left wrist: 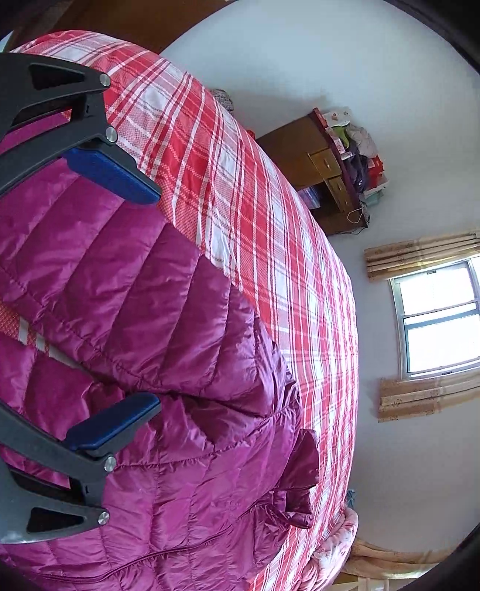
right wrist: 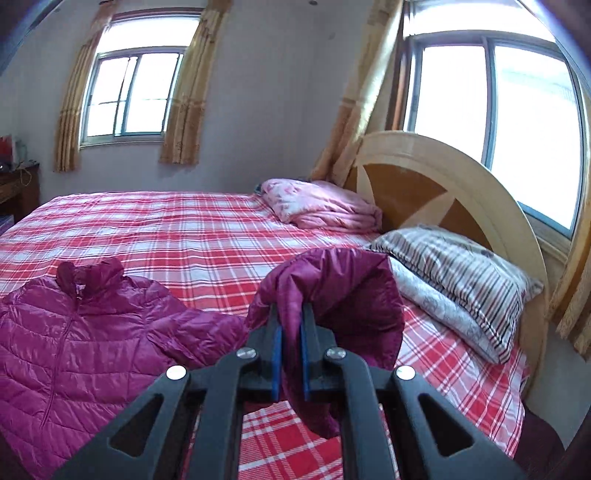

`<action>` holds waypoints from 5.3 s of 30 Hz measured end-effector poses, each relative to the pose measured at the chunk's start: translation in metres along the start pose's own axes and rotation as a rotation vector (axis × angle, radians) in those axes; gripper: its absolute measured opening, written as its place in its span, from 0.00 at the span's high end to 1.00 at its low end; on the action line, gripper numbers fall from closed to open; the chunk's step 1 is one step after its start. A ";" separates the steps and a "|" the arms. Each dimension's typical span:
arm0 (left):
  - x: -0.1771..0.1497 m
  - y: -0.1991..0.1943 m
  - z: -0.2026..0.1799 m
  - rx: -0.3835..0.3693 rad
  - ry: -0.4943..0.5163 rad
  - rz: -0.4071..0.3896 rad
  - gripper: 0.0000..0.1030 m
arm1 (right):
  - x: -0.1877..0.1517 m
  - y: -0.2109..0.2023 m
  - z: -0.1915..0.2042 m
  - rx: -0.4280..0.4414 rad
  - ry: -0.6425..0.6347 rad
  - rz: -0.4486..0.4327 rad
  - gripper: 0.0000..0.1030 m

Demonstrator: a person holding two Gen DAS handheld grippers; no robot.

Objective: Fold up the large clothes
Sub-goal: 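Lift the sleeve with the right tool and fold it across the jacket body, then open the right tool to release the sleeve onto the jacket body, then close the left tool on the other sleeve cuff of the jacket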

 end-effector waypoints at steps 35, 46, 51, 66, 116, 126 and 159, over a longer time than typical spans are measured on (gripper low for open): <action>0.023 0.030 0.024 0.084 0.009 0.005 0.01 | -0.083 -0.021 0.289 0.517 -0.377 0.081 0.50; 0.036 0.018 0.022 0.103 -0.006 -0.028 0.01 | -0.078 -0.088 0.229 0.762 -0.296 0.002 0.34; 0.041 0.016 0.009 0.087 -0.006 -0.030 0.01 | -0.064 -0.049 0.210 0.639 -0.155 0.095 0.67; 0.065 -0.002 -0.110 -0.050 0.135 -0.078 0.01 | -0.079 0.017 0.213 0.551 -0.160 0.272 0.71; 0.044 0.126 -0.158 -0.015 0.147 0.131 0.01 | -0.091 0.117 0.173 0.410 -0.137 0.407 0.62; 0.043 0.125 -0.158 -0.016 0.147 0.130 0.01 | -0.072 0.060 0.175 0.467 -0.122 0.339 0.42; 0.055 0.109 -0.129 -0.125 0.104 0.152 0.01 | -0.102 0.071 0.208 0.422 -0.154 0.377 0.41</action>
Point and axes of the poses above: each gripper's, at about its wrist camera, not at the fingertips, and y roughly the way its jaws point, z to its left, x to its top, the point moved 1 cm from there along y, roughly the way its jaws point, and after that the axes turned 8 degrees about -x, right-handed, at the moved point
